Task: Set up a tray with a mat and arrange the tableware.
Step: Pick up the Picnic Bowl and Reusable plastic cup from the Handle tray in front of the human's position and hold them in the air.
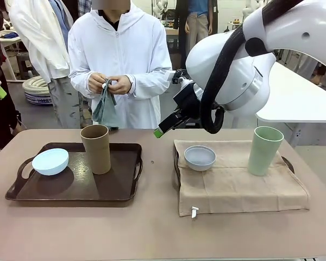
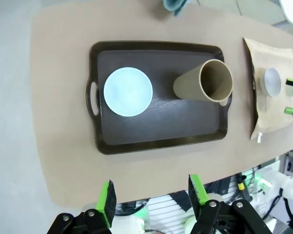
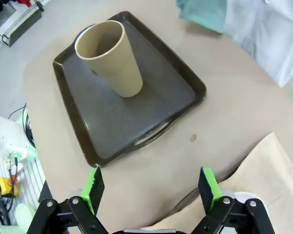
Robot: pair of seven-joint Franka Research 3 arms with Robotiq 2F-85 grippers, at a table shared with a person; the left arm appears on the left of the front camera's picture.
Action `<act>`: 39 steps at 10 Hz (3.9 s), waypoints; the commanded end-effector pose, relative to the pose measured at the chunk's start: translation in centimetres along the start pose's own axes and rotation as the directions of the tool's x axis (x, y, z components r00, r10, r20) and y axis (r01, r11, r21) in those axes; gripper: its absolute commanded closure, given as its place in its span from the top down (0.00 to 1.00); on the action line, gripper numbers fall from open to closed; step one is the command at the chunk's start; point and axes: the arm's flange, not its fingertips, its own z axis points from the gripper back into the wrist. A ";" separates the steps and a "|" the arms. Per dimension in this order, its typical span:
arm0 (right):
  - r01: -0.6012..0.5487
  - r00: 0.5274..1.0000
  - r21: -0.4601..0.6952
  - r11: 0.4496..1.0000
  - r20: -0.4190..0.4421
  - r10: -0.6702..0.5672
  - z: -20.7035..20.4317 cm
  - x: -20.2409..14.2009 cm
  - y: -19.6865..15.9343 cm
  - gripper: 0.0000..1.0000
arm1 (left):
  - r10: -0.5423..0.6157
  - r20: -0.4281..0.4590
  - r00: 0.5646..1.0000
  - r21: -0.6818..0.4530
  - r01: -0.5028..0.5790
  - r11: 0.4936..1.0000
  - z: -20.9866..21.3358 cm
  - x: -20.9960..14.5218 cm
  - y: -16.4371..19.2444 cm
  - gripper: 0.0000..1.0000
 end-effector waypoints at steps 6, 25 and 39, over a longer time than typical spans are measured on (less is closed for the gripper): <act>-0.331 0.942 0.142 0.933 0.103 0.319 -4.2 -0.9 -1.7 1.00 | -0.095 0.047 0.994 0.131 0.088 0.987 -3.4 1.4 -1.4 0.79; -0.614 0.778 0.241 0.752 0.341 0.527 -18.2 3.8 -0.8 1.00 | -0.052 0.026 0.998 0.065 0.050 0.997 -14.4 3.5 3.4 0.79; -0.620 0.757 0.223 0.752 0.424 0.498 -26.2 3.8 -1.7 1.00 | -0.096 -0.059 0.994 0.193 0.105 0.975 -23.3 4.8 4.2 0.79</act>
